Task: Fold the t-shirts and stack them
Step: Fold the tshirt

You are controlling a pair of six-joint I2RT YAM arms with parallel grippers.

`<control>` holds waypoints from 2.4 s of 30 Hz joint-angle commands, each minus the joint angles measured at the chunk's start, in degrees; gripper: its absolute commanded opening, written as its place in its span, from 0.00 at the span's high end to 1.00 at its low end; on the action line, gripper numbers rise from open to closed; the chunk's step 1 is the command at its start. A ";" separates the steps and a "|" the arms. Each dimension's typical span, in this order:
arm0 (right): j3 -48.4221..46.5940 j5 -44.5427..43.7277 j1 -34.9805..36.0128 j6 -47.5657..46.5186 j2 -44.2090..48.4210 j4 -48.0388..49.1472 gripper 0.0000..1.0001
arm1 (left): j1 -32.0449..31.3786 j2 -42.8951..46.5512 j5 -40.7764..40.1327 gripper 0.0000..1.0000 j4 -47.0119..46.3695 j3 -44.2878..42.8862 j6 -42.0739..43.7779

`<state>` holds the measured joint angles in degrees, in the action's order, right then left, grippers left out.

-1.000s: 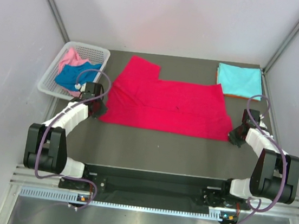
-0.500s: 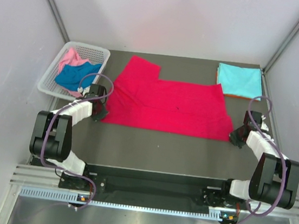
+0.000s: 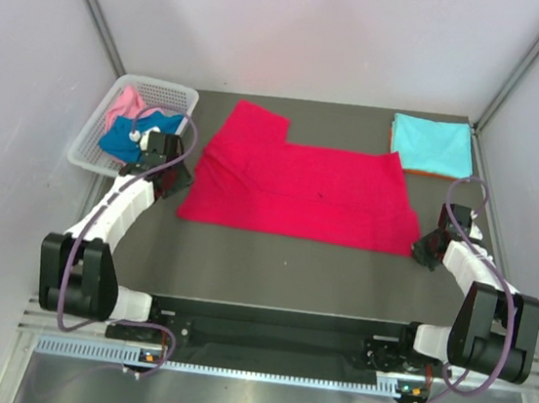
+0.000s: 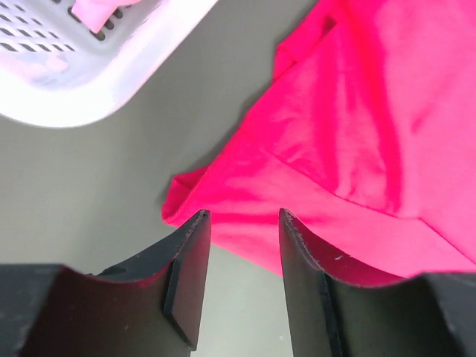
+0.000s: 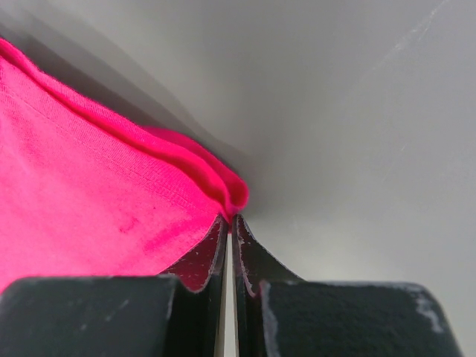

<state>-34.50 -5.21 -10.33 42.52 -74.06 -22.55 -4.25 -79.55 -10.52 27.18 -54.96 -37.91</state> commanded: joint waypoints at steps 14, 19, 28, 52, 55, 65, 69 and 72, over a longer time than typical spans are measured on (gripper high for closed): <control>-1.71 1.87 -0.92 -1.48 1.11 -0.75 1.00 | 2.14 3.53 7.19 0.54 -8.28 14.70 -3.13; -0.74 2.40 -0.92 -1.21 2.60 -0.31 1.00 | 2.23 1.50 2.97 0.56 -8.81 14.62 -3.66; -0.57 2.14 -1.01 -1.65 2.17 -0.31 1.00 | 2.23 0.98 0.42 0.61 -11.44 16.20 -4.36; -4.52 -0.06 -1.10 -5.96 4.89 -10.58 1.00 | 2.05 4.04 -5.82 1.00 3.13 10.58 -0.94; -4.52 -0.76 -1.10 -6.05 6.12 -12.78 1.00 | 1.79 6.23 -6.26 1.00 6.04 9.52 -1.02; -1.45 1.61 -1.10 -6.84 11.04 -15.69 1.00 | -1.02 10.91 -9.95 1.00 11.13 12.86 -3.30; -1.09 2.83 -1.10 -7.54 10.00 -15.60 1.00 | -2.51 8.01 -10.31 0.88 13.60 11.54 -4.19; -1.97 3.89 -1.10 -7.98 7.97 -15.51 0.98 | -4.01 4.50 -11.97 0.79 16.58 9.88 -5.59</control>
<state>-35.57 -1.96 -10.41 35.97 -64.86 -37.56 -7.22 -72.60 -18.85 38.98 -42.83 -41.85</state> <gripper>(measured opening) 0.013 0.193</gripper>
